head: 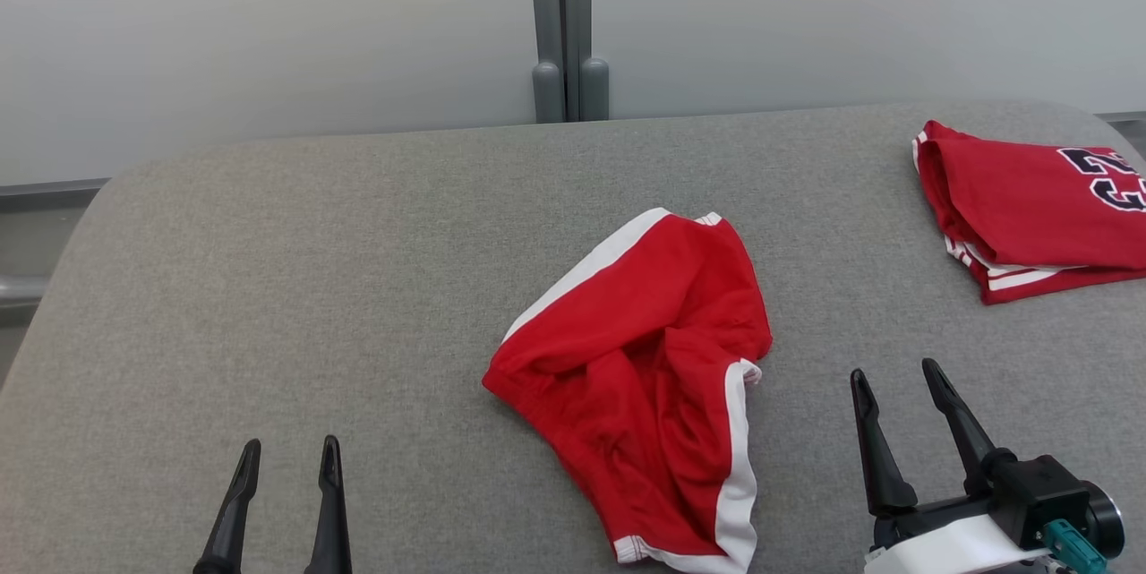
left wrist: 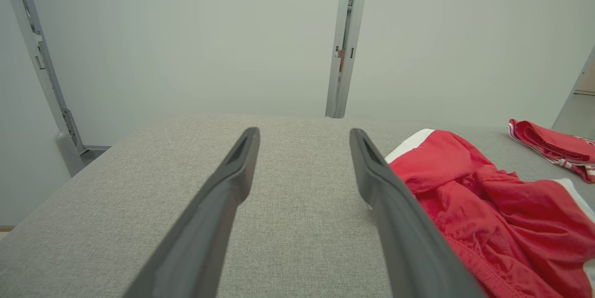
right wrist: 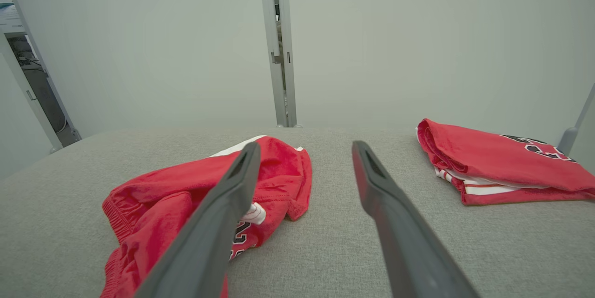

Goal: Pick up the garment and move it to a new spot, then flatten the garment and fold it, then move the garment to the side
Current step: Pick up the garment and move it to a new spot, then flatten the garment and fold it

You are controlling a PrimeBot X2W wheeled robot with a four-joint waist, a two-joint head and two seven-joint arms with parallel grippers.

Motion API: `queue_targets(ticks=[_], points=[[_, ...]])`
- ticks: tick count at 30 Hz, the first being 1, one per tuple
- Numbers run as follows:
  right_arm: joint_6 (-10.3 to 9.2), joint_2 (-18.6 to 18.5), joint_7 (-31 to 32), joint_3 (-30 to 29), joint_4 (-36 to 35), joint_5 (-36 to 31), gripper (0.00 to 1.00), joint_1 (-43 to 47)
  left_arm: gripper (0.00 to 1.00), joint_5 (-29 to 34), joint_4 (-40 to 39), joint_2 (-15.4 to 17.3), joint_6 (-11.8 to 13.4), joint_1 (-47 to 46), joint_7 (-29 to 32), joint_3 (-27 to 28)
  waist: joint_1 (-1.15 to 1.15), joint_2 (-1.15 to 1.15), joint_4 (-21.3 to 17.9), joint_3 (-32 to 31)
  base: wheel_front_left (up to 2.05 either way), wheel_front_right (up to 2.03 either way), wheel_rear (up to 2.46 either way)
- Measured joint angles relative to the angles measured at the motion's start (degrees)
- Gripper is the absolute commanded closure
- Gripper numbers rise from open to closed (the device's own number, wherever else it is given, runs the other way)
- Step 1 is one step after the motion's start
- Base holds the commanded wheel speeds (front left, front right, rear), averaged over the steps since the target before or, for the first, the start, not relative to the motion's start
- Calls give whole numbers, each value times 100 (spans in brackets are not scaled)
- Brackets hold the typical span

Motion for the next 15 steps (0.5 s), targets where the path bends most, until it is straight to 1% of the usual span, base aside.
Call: queue_targets(ticks=[15], points=[[-1, 3, 0, 21, 5, 34, 0, 1, 0, 79, 74, 0, -25, -3, 0, -43, 0, 0, 21, 1, 0, 0, 0]])
